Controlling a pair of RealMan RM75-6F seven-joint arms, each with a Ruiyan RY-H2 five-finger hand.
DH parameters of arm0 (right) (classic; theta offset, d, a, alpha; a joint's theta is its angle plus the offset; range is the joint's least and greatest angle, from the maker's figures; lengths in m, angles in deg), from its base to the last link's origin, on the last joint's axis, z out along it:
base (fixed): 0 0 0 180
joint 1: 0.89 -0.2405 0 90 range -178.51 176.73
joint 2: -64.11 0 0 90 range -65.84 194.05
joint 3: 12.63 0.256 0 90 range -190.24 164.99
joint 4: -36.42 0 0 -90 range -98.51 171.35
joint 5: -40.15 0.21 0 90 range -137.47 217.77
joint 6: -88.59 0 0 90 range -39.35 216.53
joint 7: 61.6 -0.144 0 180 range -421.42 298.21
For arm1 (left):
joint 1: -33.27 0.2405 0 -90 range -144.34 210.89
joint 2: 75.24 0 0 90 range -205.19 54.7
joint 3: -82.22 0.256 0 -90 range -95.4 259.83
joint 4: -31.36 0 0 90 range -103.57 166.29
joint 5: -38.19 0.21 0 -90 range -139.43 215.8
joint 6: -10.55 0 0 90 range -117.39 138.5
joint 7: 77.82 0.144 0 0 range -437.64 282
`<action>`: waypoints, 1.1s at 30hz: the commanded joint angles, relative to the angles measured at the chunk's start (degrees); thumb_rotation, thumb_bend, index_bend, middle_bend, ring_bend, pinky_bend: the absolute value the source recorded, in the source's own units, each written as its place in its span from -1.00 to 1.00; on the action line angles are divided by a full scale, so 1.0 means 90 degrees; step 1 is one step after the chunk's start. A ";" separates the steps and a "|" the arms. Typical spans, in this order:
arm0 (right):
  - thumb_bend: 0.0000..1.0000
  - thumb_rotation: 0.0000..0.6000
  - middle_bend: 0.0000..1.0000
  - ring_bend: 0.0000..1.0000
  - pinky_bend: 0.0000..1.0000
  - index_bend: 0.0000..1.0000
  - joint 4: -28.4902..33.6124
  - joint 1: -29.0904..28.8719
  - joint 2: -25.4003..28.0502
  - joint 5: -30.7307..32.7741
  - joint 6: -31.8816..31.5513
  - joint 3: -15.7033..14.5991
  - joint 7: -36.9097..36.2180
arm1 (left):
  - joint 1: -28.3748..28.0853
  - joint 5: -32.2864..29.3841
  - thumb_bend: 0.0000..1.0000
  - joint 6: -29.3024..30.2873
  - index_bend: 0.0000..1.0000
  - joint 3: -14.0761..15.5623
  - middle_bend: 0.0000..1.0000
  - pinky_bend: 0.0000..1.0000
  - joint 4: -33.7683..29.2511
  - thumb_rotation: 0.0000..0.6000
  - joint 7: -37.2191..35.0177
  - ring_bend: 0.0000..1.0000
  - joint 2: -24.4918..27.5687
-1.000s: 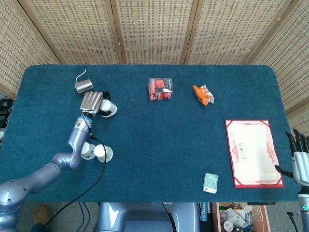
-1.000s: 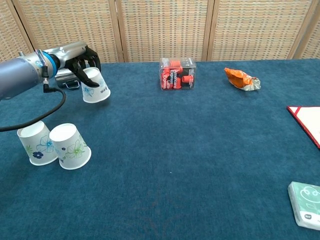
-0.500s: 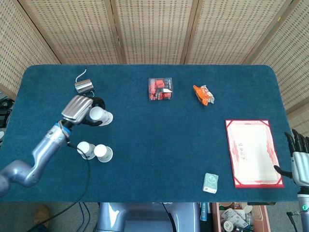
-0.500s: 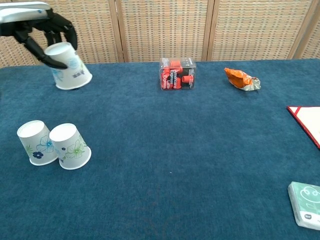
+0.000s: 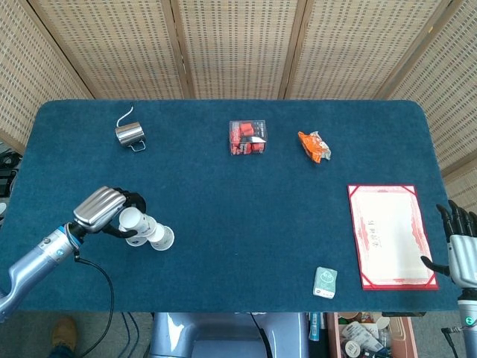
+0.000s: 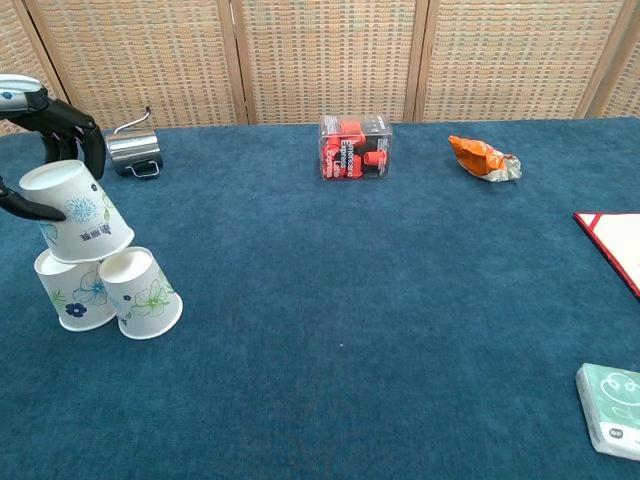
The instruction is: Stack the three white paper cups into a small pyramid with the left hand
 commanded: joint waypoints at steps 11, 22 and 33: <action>-1.00 1.00 -1.00 -1.00 -1.00 -1.00 0.0014 0.0021 0.0037 -0.0007 -0.0020 0.0000 -0.0063 | 0.0007 -0.0102 -0.52 0.0017 -0.08 0.0069 -0.03 -0.25 -0.0116 1.00 0.0384 -0.02 0.0048; -1.00 1.00 -1.00 -1.00 -1.00 -1.00 0.0039 0.0026 0.0039 -0.0013 -0.0027 -0.0009 -0.0046 | 0.0018 -0.0220 -0.52 -0.0060 -0.08 0.0130 -0.09 -0.27 -0.0089 1.00 0.0535 -0.09 -0.0076; -1.00 1.00 -1.00 -1.00 -1.00 -1.00 0.0040 0.0022 0.0043 -0.0008 -0.0012 -0.0011 -0.0045 | -0.0038 -0.0098 -0.52 -0.0068 -0.38 0.0218 -0.61 -0.40 -0.0113 1.00 0.0270 -0.62 -0.0095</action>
